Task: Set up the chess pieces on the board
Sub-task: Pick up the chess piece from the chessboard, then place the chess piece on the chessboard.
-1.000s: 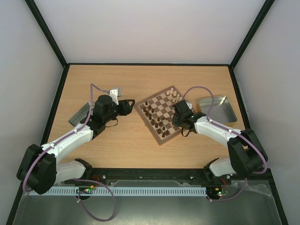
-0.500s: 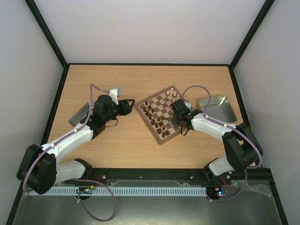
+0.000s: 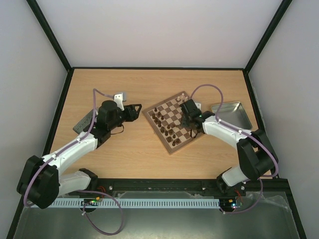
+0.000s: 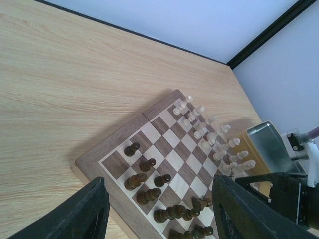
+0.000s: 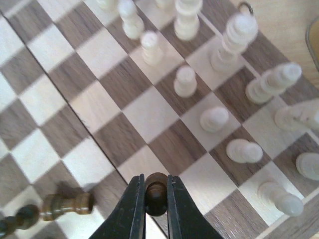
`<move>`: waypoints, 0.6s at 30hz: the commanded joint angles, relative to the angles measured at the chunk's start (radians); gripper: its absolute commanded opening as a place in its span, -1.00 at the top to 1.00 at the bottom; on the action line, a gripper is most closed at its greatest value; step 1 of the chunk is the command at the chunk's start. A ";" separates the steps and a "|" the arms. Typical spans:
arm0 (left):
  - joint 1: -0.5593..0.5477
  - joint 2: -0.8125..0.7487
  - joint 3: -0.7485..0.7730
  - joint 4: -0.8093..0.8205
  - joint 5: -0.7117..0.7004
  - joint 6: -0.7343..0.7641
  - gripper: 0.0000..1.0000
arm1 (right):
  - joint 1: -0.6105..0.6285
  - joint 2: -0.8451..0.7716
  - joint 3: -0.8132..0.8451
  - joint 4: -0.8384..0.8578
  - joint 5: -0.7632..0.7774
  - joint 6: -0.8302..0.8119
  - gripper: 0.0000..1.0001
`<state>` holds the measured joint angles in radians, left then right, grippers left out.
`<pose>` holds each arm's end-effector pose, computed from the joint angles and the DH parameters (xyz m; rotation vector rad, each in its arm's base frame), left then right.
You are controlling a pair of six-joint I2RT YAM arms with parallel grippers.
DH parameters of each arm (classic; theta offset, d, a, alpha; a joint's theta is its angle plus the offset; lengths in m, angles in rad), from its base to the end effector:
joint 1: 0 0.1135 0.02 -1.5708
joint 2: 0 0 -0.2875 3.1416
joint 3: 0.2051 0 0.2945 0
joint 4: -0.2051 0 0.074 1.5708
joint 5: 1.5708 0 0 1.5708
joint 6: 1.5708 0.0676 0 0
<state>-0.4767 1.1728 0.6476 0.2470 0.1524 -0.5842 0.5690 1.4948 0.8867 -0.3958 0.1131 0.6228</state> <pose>0.2827 -0.1576 0.2472 0.0073 1.9390 -0.8663 0.2947 0.1794 0.1656 0.1126 2.5923 0.3026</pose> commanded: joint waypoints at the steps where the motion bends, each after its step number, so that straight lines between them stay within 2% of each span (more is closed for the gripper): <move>1: 0.013 -0.034 -0.015 0.003 -0.025 -0.008 -0.16 | 0.020 0.003 0.099 -0.022 -0.006 -0.036 0.90; 11: 0.060 -0.081 -0.043 -0.032 -0.063 -0.042 -0.16 | 0.153 0.247 0.427 -0.070 -0.015 -0.082 0.89; 18: 0.098 -0.110 -0.071 -0.043 -0.043 -0.044 -0.17 | 0.155 0.245 0.398 -0.093 -0.013 -0.048 0.90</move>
<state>-0.3954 1.0863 0.6003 0.2096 0.1101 -0.6193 0.7284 1.7618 1.3033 -0.4305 0.0837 0.5625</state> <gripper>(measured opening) 0.582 0.068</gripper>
